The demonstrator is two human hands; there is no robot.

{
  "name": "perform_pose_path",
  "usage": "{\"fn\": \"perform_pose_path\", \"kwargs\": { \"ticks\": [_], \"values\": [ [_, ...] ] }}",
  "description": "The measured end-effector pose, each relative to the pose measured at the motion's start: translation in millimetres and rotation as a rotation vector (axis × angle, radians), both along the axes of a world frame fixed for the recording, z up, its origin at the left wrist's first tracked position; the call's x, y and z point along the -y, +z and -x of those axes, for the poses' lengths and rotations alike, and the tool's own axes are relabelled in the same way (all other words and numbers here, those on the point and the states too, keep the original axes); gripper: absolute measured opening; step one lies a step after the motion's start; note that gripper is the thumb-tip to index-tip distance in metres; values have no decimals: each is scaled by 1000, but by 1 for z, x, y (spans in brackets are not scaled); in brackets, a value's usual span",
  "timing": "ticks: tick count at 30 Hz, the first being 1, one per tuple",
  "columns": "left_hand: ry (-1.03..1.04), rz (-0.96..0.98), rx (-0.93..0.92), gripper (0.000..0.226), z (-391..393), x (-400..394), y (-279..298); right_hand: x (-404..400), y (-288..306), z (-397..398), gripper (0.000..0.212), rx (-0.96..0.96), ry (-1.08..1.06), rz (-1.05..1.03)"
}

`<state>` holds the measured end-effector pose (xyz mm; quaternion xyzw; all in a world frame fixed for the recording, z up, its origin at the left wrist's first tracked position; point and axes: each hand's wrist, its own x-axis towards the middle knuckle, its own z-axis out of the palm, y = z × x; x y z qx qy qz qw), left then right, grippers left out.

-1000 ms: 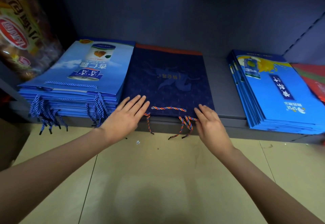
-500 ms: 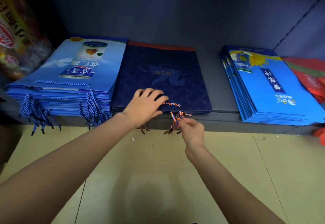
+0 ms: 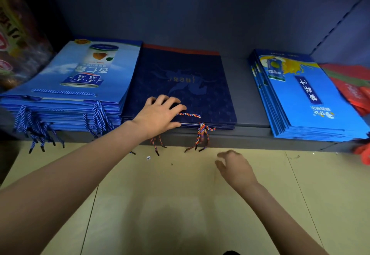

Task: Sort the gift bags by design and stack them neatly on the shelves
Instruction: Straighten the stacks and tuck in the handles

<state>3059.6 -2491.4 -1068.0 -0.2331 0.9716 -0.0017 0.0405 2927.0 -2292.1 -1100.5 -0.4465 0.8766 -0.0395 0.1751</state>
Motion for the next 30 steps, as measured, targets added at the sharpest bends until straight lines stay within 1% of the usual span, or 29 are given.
{"fn": "perform_pose_path", "kwargs": {
  "ticks": [1, 2, 3, 4, 6, 9, 11, 14, 15, 16, 17, 18, 19, 20, 21, 22, 23, 24, 25, 26, 27, 29, 30],
  "values": [
    [5, -19, -16, 56, 0, 1, 0, 3, -1, 0, 33, 62, -72, 160],
    [14, -32, -27, 56, 0, 1, 1, 8, 2, -4, 37, 143, -171, 371],
    [24, -31, -35, 57, 1, 0, 2, 15, 2, -9, 38, 203, -245, 559],
    [34, -20, -39, 58, 2, -1, 1, 23, 2, -14, 35, 227, -281, 675],
    [41, 19, -20, 62, 7, -7, -1, 36, -3, -23, 29, 207, -284, 763],
    [47, 36, 10, 67, 12, -11, -3, 47, -16, -23, 17, 117, -273, 736],
    [53, 29, 14, 67, 13, -10, -2, 53, -21, -16, 11, -21, -252, 681],
    [20, 74, 32, 66, 11, -8, -2, 56, -15, -9, 13, -237, -178, 657],
    [8, 98, 25, 65, 10, -7, -3, 55, -9, -6, 15, -246, -144, 664],
    [-3, 116, 14, 65, 8, -6, -5, 55, -2, -6, 19, -191, -125, 683],
    [-11, 123, -3, 64, 7, -5, -6, 51, 2, -7, 25, -84, -111, 676],
    [-13, 120, -17, 63, 6, -4, -6, 46, 5, -8, 31, -5, -85, 616],
    [-13, 116, -23, 63, 6, -4, -8, 39, 3, -10, 36, -1, -42, 487],
    [-9, 108, -23, 63, 6, -4, -10, 31, -2, -12, 38, -24, -8, 310],
    [-4, 98, -27, 63, 6, -5, -12, 23, -10, -13, 38, -31, -4, 133],
    [-2, 89, -39, 62, 7, -6, -13, 14, -16, -14, 36, -15, -34, 2],
    [-1, 87, -63, 62, 6, -7, -15, 7, -20, -14, 34, 18, -85, -33],
    [5, 91, -94, 62, 4, -6, -16, 5, -21, -14, 32, 63, -136, 24],
    [16, 99, -112, 63, 0, -5, -17, 7, -21, -14, 30, 133, -213, 165],
    [43, 113, -106, 66, -7, -5, -19, 13, -17, -17, 34, 222, -304, 320],
    [90, 140, -96, 71, -15, -4, -22, 21, -14, -20, 43, 320, -394, 427],
    [200, 201, -98, 80, -34, -3, -30, 41, -11, -30, 60, 474, -546, 510],
    [242, 208, -127, 82, -41, -3, -35, 52, -11, -34, 62, 496, -619, 528]
  ]
}}
